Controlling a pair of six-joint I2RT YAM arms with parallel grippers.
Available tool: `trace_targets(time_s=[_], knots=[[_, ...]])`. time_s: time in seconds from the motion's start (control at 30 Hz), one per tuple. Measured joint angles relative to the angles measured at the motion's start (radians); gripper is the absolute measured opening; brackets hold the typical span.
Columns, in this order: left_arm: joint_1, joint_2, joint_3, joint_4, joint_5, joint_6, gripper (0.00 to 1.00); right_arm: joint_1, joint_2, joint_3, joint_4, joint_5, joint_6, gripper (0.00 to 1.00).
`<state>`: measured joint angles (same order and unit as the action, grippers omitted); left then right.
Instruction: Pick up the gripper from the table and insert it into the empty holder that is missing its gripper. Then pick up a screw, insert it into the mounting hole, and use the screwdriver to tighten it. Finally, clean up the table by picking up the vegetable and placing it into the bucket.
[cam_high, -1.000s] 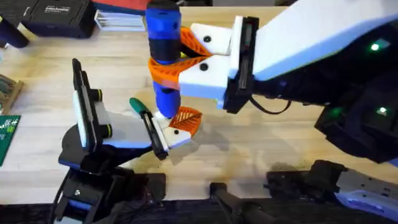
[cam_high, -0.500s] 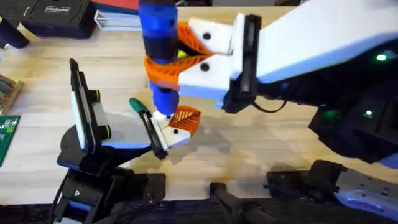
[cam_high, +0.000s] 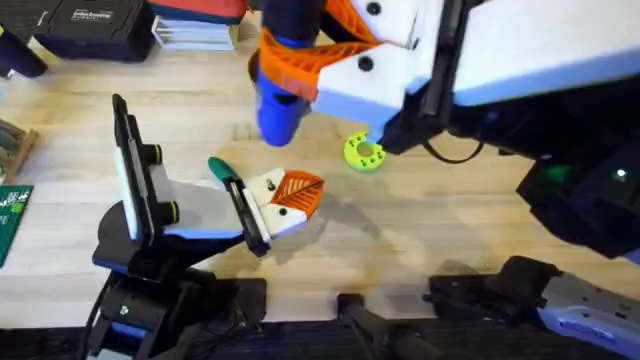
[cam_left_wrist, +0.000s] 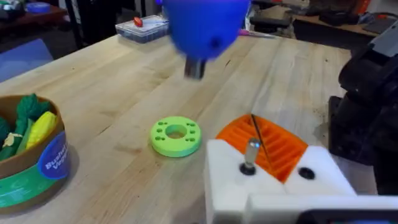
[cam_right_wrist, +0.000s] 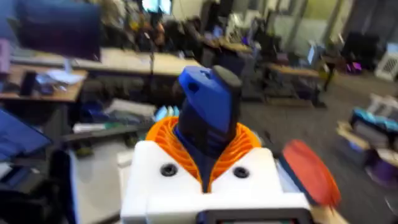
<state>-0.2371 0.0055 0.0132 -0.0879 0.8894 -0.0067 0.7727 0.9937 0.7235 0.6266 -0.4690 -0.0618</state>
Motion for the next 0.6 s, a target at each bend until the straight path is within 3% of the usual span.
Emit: trace_targets(time_s=[0.13,0.3,0.6], knots=[[0.000,0.000,0.000,0.000,0.000,0.000,0.006,-0.080,-0.005,0.001,-0.229,0.097,-0.111,0.030],[0.000,0.000,0.000,0.000,0.000,0.000,0.006,-0.227,0.026,0.001,-0.459,0.369,-0.406,0.030],[0.000,0.000,0.000,0.000,0.000,0.000,0.006,-0.419,0.300,0.002,-0.575,0.701,-0.945,0.030]])
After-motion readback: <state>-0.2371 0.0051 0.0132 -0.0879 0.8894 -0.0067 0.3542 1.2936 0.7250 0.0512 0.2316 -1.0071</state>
